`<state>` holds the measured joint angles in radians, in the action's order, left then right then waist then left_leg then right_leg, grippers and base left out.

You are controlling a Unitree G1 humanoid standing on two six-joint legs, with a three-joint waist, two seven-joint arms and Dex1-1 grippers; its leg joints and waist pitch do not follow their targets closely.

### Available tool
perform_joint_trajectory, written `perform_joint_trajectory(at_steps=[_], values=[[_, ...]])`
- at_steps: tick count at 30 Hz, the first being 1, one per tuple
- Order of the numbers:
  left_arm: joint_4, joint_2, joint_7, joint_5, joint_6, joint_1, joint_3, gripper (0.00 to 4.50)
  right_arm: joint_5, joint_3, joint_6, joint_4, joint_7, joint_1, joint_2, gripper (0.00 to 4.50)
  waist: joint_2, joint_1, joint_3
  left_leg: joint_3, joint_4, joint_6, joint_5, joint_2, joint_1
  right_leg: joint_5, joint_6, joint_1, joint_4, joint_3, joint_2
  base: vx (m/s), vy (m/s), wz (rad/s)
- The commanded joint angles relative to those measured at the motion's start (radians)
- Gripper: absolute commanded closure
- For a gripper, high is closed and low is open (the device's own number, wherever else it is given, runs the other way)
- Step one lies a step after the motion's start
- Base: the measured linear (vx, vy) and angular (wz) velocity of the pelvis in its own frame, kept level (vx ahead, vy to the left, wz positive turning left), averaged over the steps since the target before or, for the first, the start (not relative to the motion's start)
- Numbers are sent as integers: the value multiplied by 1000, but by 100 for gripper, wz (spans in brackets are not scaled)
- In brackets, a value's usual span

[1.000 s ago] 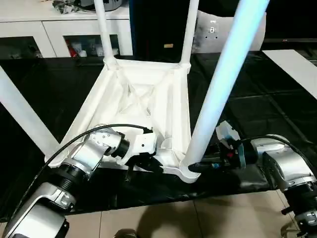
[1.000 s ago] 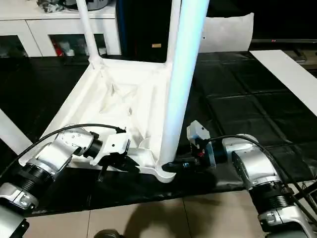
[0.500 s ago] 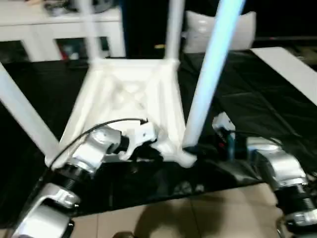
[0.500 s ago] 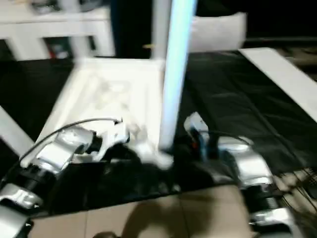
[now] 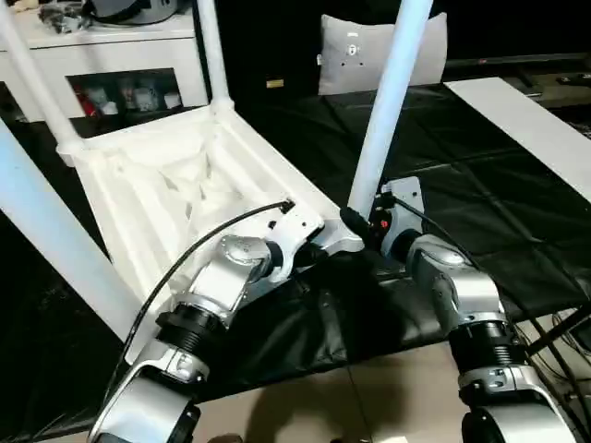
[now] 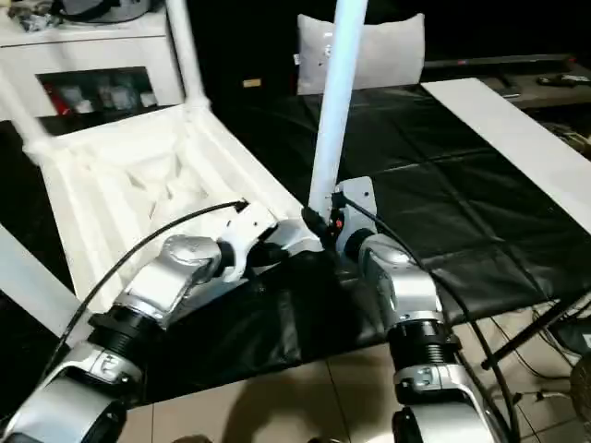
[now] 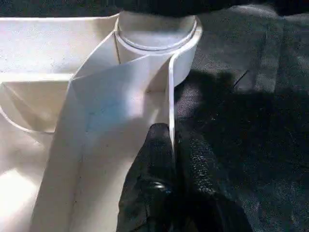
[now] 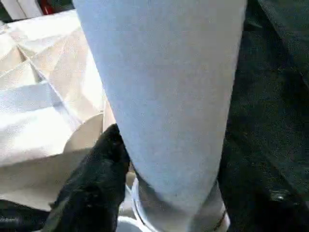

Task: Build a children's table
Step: Rotate leg to tighten

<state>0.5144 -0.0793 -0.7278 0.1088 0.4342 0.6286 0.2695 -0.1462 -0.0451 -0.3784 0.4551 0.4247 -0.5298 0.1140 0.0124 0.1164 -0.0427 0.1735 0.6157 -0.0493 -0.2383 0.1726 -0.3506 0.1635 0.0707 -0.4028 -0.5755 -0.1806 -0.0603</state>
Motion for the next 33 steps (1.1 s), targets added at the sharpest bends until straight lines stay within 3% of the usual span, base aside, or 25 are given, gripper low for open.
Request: perform_joint_trajectory(at_steps=[1, 2, 4, 6, 8, 10, 13, 15, 18, 20, 23, 27, 28, 30, 31, 32, 33], values=[[-46, 28, -67, -40, -50, 9, 43, 450, -6, 39, 1, -20, 50, 16, -5, 142, -7, 8, 75, -34, -60, 115, 64, 73, -5, 217, 13, 76, 68, 86, -127, 0, 0, 0], [-45, 19, -73, -37, -57, 7, 45, 450, -1, 42, 7, -28, 61, 25, 5, 142, 7, 12, 73, -35, -61, 115, 58, 75, -2, 220, 16, 73, 68, 87, -128, 0, 0, 0], [-41, -1, -93, -37, -78, 5, 46, 450, -2, 47, 16, -50, 98, 45, 32, 135, -1, 14, 75, -33, -61, 115, 50, 75, -2, 221, 13, 75, 69, 88, -128, 0, 0, 0], [-39, -12, -102, -36, -82, 4, 44, 450, -5, 55, 27, -65, 128, 59, 50, 104, 0, 19, 73, -32, -61, 115, 44, 74, -1, 236, 8, 75, 71, 86, -127, 0, 0, 0], [-16, -74, -165, -20, -156, 3, 57, 450, -5, 95, 64, -146, 251, 133, 140, 98, -5, 28, 69, -30, -63, 117, 30, 72, -1, 258, -15, 74, 77, 87, -125, 0, 0, 0], [-9, -98, -193, -16, -188, 2, 64, 450, -4, 99, 77, -170, 278, 158, 168, 90, -4, 36, 68, -32, -64, 118, 21, 74, 1, 273, -35, 73, 77, 86, -124, 0, 0, 0], [8, -156, -284, -20, -303, -5, 81, 450, -70, 74, 25, -252, 368, 214, 220, 61, -4, 35, 65, -30, -67, 111, -9, 71, 2, 319, -54, 73, 87, 83, -122, 0, 0, 0], [21, -190, -344, -26, -370, -9, 88, 450, -99, 53, 37, -295, 409, 250, 248, 54, -4, 37, 64, -32, -69, 101, -27, 69, 1, 353, -86, 74, 93, 81, -122, 0, 0, 0], [66, -244, -413, -36, -487, -11, 89, 450, -163, 17, 20, -385, 446, 309, 289, 17, -5, 43, 63, -32, -69, 103, -22, 70, 3, 332, -98, 69, 94, 82, -118, 0, 0, 0], [90, -261, -431, -50, -527, -12, 71, 450, -166, 10, 17, -422, 438, 335, 295, 9, -4, 42, 63, -33, -71, 96, -26, 74, 4, 326, -98, 67, 91, 79, -117, 0, 0, 0], [111, -283, -453, -66, -572, -16, 52, 450, -158, 6, 10, -456, 413, 361, 291, 4, -4, 43, 60, -31, -72, 80, -38, 67, 3, 355, -107, 68, 97, 77, -119, 0, 0, 0], [85, -291, -461, -127, -587, -50, -7, 450, -138, 2, -22, -498, 325, 389, 255, 4, -5, 37, 57, -30, -75, 65, -48, 66, 2, 371, -108, 69, 101, 75, -121, 0, 0, 0], [76, -287, -465, -150, -583, -58, -21, 407, -136, 6, -29, -510, 307, 394, 252, 0, -4, 36, 57, -30, -75, 64, -49, 65, 1, 374, -109, 70, 102, 74, -120, 0, 0, 0], [-46, -242, -409, -283, -451, -117, -123, 407, -153, -2, -84, -554, 221, 400, 201, 0, -12, 28, 57, -30, -77, 61, -36, 66, -2, 360, -100, 73, 95, 76, -125, 0, 0, 0], [-46, -242, -409, -283, -451, -117, -123, 390, -153, -2, -84, -554, 221, 400, 201, 0, -8, 26, 60, -30, -77, 56, -37, 72, -2, 349, -82, 76, 91, 78, -132, 0, 0, 0], [-84, -233, -391, -312, -417, -138, -145, 390, -151, -4, -75, -567, 204, 404, 188, 0, -11, 24, 57, -30, -78, 66, -36, 74, 0, 352, -70, 69, 100, 77, -126, 0, 0, 0], [-118, -226, -358, -324, -406, -163, -161, 368, -154, -8, -81, -586, 186, 413, 175, 0, -14, 25, 59, -32, -78, 62, -34, 81, 0, 338, -56, 72, 92, 80, -131, 0, 0, 0]])
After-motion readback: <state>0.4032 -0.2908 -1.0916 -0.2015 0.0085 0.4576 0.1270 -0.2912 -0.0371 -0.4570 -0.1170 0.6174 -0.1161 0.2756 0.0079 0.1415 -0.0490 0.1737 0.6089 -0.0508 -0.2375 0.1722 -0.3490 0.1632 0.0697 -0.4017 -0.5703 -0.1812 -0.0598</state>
